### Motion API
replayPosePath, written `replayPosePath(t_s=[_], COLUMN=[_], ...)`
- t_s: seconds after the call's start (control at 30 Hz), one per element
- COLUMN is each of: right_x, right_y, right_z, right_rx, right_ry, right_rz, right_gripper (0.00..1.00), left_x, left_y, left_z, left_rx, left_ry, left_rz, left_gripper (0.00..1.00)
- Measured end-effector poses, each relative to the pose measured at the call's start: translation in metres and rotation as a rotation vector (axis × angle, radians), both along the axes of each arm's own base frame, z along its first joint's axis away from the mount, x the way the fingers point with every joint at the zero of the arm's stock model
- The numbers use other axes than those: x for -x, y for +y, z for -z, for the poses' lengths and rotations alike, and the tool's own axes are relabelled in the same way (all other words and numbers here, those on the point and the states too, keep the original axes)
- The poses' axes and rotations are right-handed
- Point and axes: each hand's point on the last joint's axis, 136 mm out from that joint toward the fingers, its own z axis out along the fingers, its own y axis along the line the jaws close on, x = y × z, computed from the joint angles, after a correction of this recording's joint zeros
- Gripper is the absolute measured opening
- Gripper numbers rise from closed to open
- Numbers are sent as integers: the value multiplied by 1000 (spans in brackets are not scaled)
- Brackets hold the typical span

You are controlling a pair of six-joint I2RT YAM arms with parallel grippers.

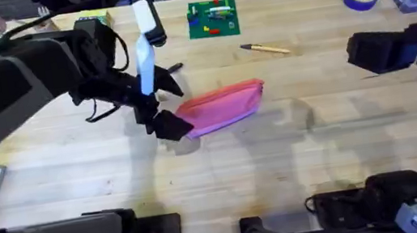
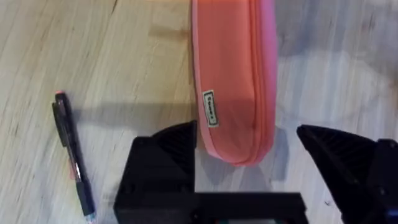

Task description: Unzip the bag, pick up the pens from the table one at a time and place them inside, then zip the bag closed.

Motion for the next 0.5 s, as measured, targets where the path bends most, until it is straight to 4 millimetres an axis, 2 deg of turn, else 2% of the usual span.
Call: replayPosePath(t_s=[0.03, 0.07, 0.13, 0.17, 0.2, 0.27, 0.33, 0.4, 0.5], right_x=[0, 0, 0, 0, 0, 0, 0, 0, 1], right_y=[0, 0, 0, 0, 0, 0, 0, 0, 0], right_z=[0, 0, 0, 0, 0, 0, 0, 0, 1], right_rx=[0, 0, 0, 0, 0, 0, 0, -1, -16], right_ry=[0, 0, 0, 0, 0, 0, 0, 0, 6], right_rz=[0, 0, 0, 0, 0, 0, 0, 0, 10], right_gripper=[998, 998, 998, 998, 998, 998, 998, 998, 998], left_x=[0, 0, 0, 0, 0, 0, 0, 0, 0], left_y=[-1, -1, 0, 1, 2, 2, 2, 2, 2], left_z=[0, 0, 2, 2, 3, 3, 3, 3, 3], left_rx=[-1, -4, -13, -17, -22, -25, -26, -26, -28], left_ry=[0, -1, -1, -3, -3, -2, -3, -4, -4], left_rz=[3, 4, 4, 4, 4, 4, 5, 5, 6], left_gripper=[994, 926, 666, 592, 467, 320, 202, 126, 77])
